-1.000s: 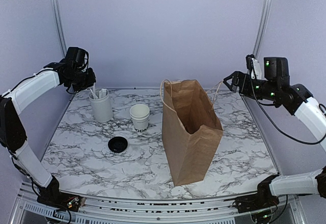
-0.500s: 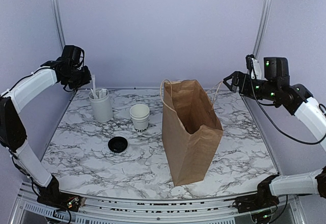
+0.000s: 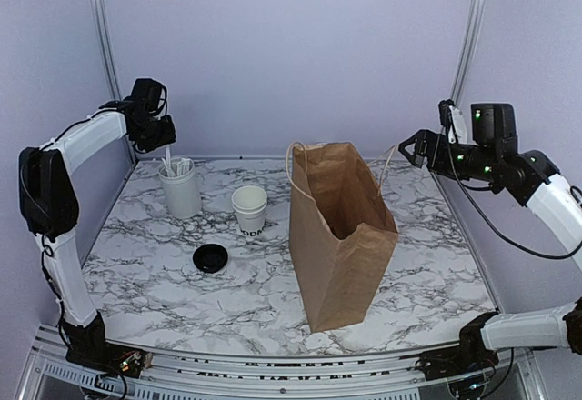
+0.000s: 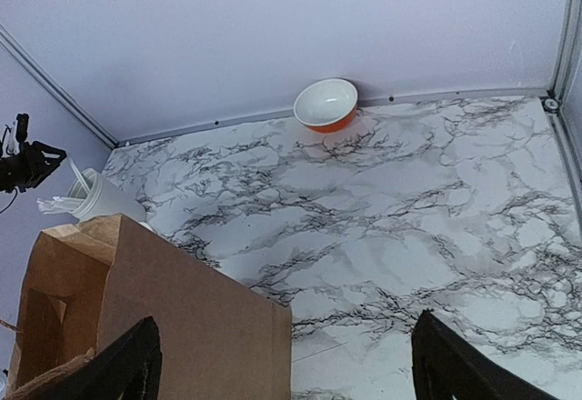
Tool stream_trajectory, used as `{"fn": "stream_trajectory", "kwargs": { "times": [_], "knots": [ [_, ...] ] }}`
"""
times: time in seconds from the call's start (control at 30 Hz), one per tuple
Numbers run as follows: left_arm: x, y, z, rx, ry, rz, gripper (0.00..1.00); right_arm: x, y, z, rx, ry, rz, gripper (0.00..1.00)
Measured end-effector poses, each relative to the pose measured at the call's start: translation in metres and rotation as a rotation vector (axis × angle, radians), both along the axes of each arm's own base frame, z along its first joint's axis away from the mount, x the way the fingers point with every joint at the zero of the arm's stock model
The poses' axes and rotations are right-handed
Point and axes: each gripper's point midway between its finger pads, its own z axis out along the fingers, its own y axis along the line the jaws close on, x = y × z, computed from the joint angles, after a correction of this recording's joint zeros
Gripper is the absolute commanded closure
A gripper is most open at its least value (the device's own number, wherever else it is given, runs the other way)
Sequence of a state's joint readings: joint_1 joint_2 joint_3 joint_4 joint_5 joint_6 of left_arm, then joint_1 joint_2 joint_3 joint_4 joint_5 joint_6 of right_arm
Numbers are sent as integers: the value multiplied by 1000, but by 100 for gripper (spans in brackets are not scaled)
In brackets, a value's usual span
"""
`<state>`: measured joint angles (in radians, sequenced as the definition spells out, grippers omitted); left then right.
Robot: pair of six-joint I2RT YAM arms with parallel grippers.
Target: Pack the takeout coffee
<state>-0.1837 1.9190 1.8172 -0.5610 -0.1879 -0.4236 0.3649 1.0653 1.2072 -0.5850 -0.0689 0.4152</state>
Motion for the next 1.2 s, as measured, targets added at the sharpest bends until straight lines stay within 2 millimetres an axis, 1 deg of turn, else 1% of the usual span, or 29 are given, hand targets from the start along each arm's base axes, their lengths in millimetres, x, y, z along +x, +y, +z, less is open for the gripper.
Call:
{"fn": "stream_trajectory", "kwargs": {
  "times": [0.3, 0.43, 0.53, 0.7, 0.8, 0.97, 1.1, 1.2],
  "knots": [
    [19, 0, -21, 50, 29, -12, 60, -3, -3, -2, -7, 9, -8, 8],
    [21, 2, -29, 76, 44, -11, 65, -4, -3, -1, -9, 9, -10, 8],
    [22, 3, -28, 94, 37, -14, 70, -4, -4, -2, -9, 10, -10, 8],
    [25, 5, -25, 117, 24, -12, 85, -4, -4, -3, -11, 14, -10, 8],
    [25, 6, -25, 132, 22, -11, 91, -5, -4, -3, -11, 15, -10, 8],
    [25, 5, -23, 155, 15, -8, 97, -5, -4, -3, -12, 14, -10, 8],
    [24, 0, -20, 185, 8, -16, 100, -6, -4, -2, -13, 10, -8, 8],
    [21, -3, -12, 213, -7, -20, 100, -7, -5, -1, -13, 9, -8, 8]
  ]
}}
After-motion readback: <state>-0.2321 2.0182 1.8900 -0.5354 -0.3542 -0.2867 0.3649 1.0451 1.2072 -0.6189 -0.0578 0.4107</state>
